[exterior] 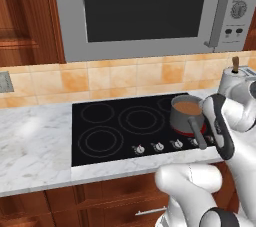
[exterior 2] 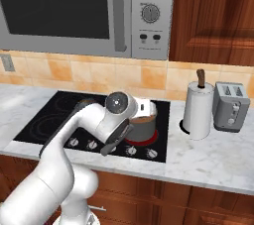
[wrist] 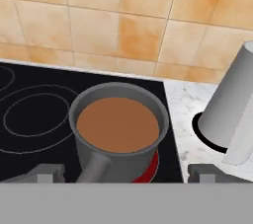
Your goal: Pick up the sugar cube(s) and place them in the saucepan with hot chocolate.
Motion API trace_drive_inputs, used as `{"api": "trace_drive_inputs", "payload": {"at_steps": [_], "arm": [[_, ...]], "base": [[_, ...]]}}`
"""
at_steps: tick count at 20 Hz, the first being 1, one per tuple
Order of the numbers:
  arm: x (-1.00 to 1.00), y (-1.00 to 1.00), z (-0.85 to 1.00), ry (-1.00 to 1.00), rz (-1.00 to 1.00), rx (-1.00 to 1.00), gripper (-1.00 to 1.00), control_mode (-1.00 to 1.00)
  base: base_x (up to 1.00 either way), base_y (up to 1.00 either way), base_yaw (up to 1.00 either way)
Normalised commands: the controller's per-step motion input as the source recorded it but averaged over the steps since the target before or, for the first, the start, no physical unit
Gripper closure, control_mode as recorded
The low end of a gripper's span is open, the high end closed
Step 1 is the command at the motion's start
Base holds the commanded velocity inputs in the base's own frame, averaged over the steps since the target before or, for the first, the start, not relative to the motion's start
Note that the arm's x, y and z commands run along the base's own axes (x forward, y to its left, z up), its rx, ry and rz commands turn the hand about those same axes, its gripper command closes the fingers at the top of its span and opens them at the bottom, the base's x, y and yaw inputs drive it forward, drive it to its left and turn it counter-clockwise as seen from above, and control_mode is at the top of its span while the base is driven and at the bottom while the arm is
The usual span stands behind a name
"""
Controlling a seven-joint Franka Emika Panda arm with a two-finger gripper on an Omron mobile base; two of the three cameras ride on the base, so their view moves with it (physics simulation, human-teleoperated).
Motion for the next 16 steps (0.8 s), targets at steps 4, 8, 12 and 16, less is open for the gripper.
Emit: {"api": "trace_drive_inputs", "payload": {"at_steps": [4,8,12,16], "arm": [[-0.66,0.0,0.39,-0.16,0.0,0.0,-1.0,-1.0],[-0.69,0.0,0.39,-0.17,0.0,0.0,-1.0,-1.0],[-0.83,0.0,0.46,-0.22,0.0,0.0,-1.0,-1.0],[-0.8,0.0,0.39,-0.18,0.0,0.0,-1.0,-1.0]], "base": [[0.0,0.0,0.0],[0.0,0.0,0.0],[0.0,0.0,0.0],[0.0,0.0,0.0]]}}
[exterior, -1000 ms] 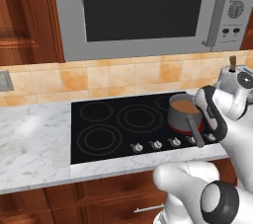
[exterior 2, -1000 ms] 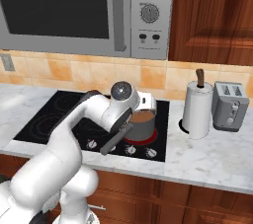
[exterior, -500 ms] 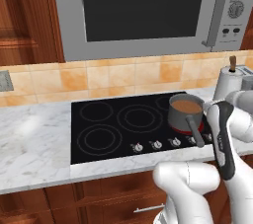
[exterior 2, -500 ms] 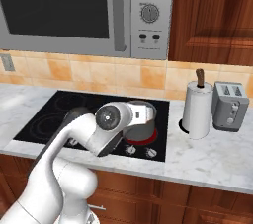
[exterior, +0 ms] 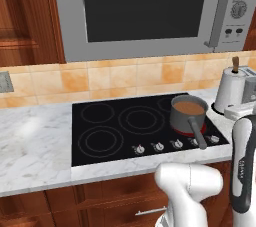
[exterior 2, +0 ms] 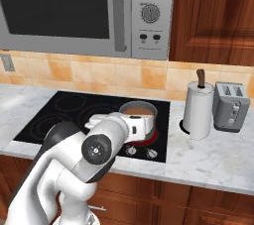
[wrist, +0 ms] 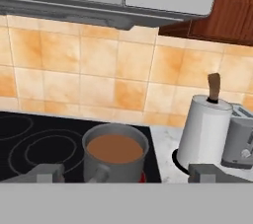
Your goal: Pick up the sugar cube(s) and place them in the saucepan with hot chocolate.
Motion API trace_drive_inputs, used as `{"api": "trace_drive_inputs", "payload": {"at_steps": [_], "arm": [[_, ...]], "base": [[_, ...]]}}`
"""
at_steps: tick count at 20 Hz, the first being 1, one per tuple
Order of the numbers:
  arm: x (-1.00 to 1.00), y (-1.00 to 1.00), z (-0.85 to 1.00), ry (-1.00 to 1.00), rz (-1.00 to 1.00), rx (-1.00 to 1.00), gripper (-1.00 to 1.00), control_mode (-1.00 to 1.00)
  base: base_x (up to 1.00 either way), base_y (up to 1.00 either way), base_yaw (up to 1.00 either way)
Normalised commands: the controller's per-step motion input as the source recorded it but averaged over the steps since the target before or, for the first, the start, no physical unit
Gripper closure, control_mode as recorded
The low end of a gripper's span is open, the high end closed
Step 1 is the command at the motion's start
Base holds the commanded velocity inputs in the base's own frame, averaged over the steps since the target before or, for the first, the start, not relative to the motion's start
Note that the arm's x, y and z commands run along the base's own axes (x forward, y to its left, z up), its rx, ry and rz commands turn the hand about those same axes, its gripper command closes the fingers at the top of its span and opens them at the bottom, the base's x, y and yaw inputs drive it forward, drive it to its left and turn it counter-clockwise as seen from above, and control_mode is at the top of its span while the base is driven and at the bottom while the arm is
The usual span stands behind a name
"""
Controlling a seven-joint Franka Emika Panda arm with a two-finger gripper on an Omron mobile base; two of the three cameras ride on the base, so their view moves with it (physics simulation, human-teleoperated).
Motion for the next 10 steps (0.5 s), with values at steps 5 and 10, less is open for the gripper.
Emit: {"api": "trace_drive_inputs", "payload": {"at_steps": [5,10], "arm": [[-0.36,0.03,0.25,0.01,0.0,0.0,-1.0,-1.0],[-0.24,0.23,0.14,0.28,0.0,-0.01,-1.0,-1.0]], "base": [[0.0,0.0,0.0],[0.0,0.0,0.0]]}}
